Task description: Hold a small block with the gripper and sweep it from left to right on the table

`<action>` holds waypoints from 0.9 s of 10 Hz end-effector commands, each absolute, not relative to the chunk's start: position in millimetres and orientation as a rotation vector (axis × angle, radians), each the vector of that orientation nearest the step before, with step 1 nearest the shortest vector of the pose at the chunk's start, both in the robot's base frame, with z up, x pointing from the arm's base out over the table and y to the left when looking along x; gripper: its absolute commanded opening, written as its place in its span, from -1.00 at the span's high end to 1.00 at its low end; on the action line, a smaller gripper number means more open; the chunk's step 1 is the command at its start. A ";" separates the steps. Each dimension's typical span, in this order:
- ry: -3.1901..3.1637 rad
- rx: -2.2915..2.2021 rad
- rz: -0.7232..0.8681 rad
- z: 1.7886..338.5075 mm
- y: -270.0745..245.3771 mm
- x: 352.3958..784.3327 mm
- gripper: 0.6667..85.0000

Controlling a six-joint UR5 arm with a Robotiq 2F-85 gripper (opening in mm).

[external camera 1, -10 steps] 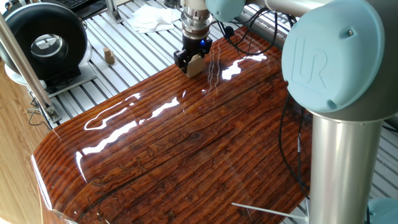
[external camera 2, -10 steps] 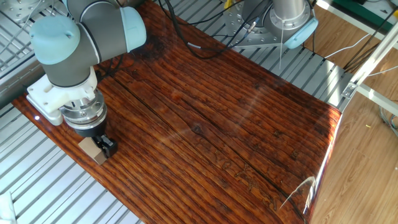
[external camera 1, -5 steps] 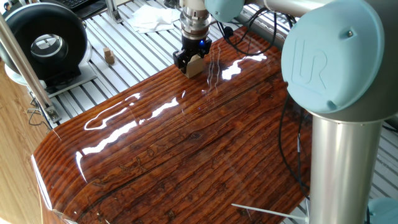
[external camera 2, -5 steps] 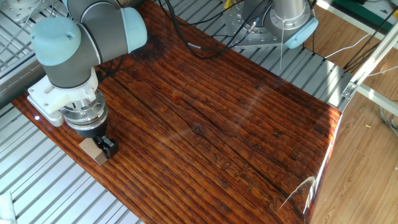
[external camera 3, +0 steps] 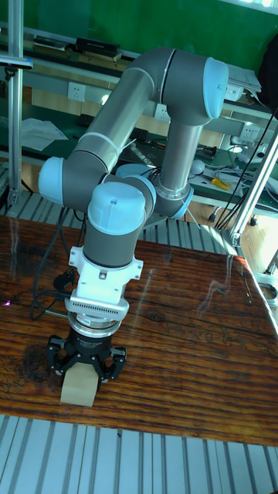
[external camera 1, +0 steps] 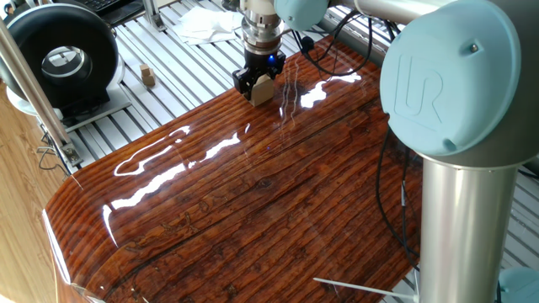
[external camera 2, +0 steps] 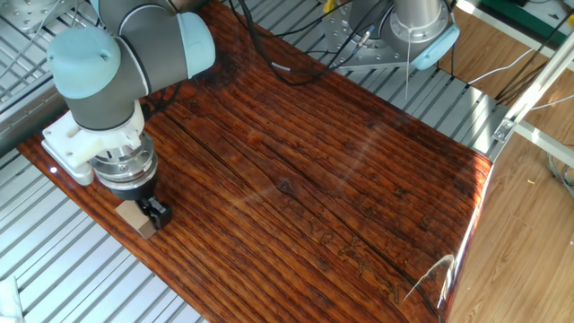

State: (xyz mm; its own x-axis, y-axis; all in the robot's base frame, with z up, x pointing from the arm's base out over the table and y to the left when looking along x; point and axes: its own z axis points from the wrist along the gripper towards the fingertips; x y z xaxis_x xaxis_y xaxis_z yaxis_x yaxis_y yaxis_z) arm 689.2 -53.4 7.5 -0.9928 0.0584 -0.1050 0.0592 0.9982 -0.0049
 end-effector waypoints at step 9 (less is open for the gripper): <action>3.036 0.124 0.015 10.1 -45.5 688.8 0.99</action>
State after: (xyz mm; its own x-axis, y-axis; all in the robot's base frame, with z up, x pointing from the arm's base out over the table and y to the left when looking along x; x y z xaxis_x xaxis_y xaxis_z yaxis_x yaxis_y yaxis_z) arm 688.0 -48.4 8.5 -0.9924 0.0695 -0.1011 0.0698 0.9976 0.0007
